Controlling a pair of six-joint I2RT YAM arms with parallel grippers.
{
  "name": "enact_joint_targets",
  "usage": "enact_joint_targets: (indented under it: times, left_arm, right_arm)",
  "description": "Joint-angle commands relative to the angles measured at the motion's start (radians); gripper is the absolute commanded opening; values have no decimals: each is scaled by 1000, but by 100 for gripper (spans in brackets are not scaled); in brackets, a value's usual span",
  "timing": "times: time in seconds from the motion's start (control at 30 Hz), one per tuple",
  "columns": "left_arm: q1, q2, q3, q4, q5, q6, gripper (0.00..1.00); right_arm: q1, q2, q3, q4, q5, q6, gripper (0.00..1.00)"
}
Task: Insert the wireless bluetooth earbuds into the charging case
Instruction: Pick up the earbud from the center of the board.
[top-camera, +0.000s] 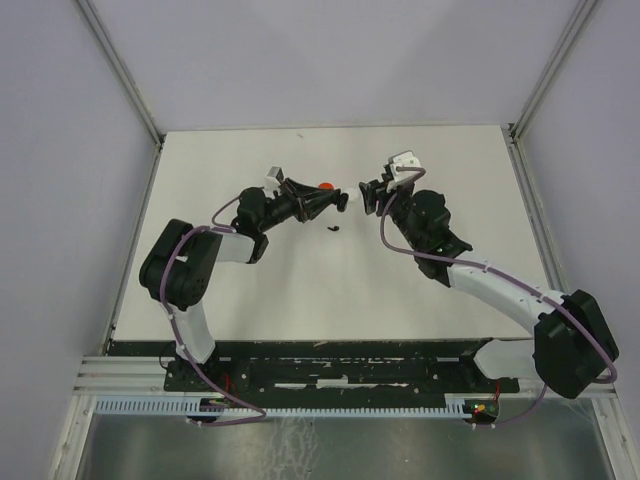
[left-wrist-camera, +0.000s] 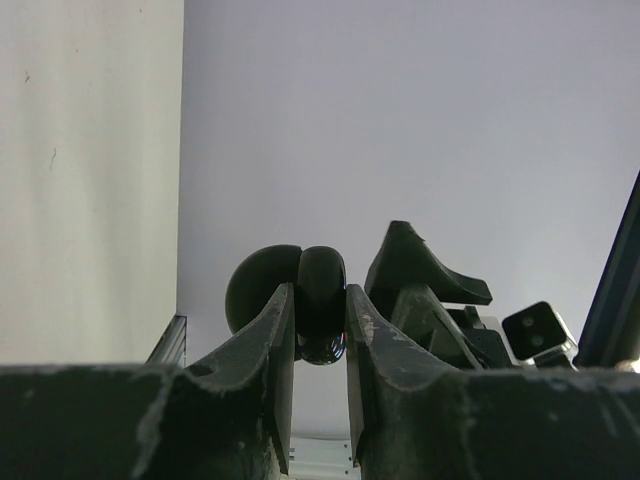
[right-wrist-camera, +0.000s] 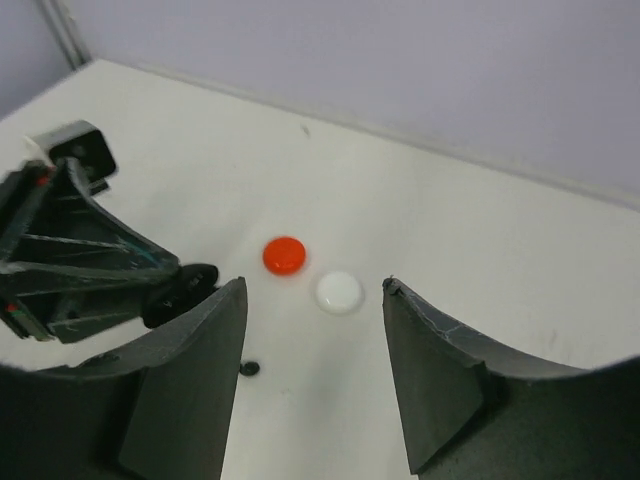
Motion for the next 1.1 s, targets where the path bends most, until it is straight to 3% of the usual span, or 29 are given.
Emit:
enact_joint_targets:
  times: [0.0, 0.13, 0.37, 0.87, 1.07]
  left_arm:
    - [19, -2, -6, 80, 2, 7, 3]
    - [80, -40, -67, 110, 23, 10, 3]
    - [156, -141, -190, 109, 79, 82, 3]
    - [186, -301, -294, 20, 132, 169, 3]
    - [217, -398, -322, -95, 139, 235, 3]
  right_arm:
    - [-11, 24, 135, -291, 197, 92, 65]
    - [-17, 159, 320, -649, 174, 118, 68]
    - [-17, 419, 562, -912, -31, 159, 68]
    - [34, 701, 714, -871, -164, 224, 69]
    - [41, 785, 814, -868, -193, 223, 69]
